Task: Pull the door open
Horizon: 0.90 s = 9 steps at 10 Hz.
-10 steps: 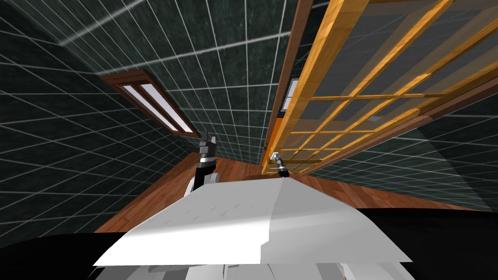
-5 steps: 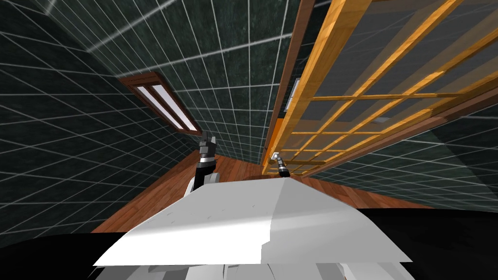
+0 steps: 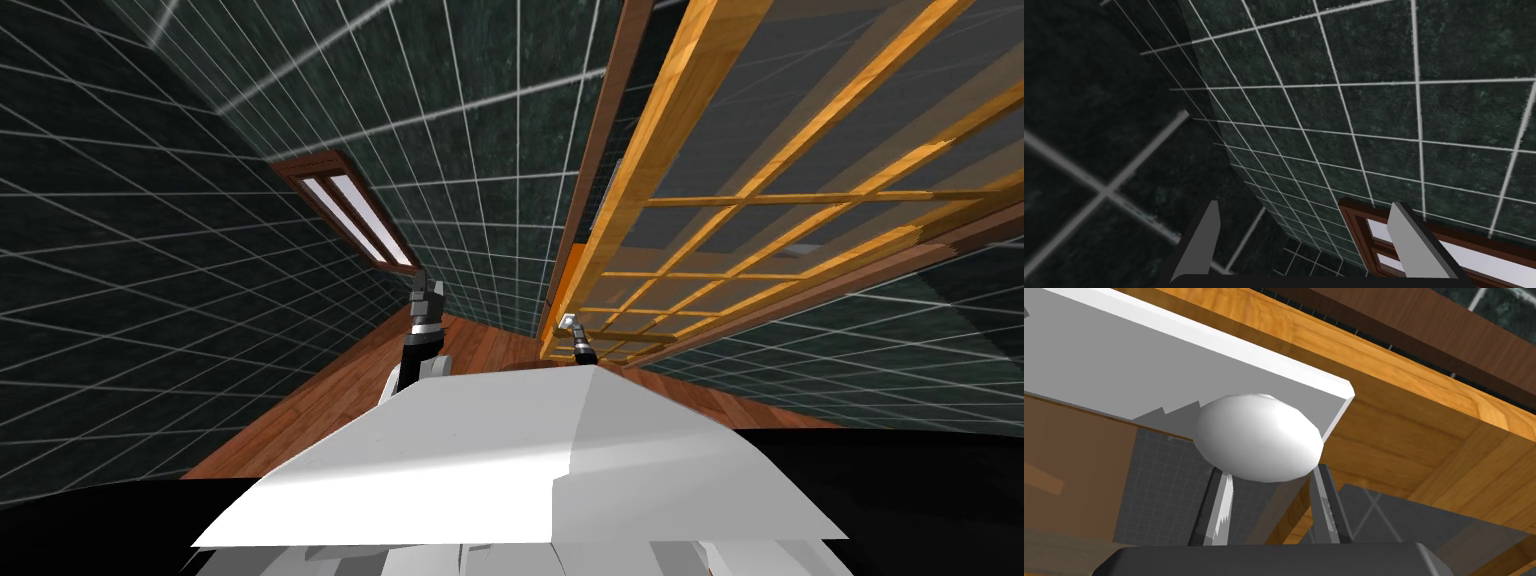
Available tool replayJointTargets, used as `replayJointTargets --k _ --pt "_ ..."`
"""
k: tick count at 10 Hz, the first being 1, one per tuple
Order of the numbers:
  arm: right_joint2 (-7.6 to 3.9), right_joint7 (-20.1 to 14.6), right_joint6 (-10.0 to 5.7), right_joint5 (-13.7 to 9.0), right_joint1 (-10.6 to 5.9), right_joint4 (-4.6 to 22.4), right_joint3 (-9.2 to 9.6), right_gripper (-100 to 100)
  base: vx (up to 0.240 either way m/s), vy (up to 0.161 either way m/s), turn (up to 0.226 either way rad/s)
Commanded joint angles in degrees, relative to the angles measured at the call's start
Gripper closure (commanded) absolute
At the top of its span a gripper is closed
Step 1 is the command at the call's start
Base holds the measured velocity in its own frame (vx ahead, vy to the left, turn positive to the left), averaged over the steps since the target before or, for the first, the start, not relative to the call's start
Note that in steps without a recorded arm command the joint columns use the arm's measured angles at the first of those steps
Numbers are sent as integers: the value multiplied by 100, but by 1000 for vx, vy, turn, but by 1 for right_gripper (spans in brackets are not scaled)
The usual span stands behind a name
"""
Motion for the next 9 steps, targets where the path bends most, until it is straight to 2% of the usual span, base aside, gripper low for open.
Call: replayJointTargets --k 1,2,3,5,8,9 --pt "74 -183 -4 -28 -3 -65 95 100 -28 -19 44" --pt "54 -392 1 -147 8 -61 125 100 -35 -18 75" --pt "54 -420 1 -147 8 -61 125 100 -33 -14 59" --pt "15 -791 10 -389 30 -52 186 100 -47 -24 114" --pt "-5 -1134 15 -512 41 -47 217 100 -37 -22 65" --pt "-25 -1342 19 -635 52 -43 249 100 -40 -10 93"
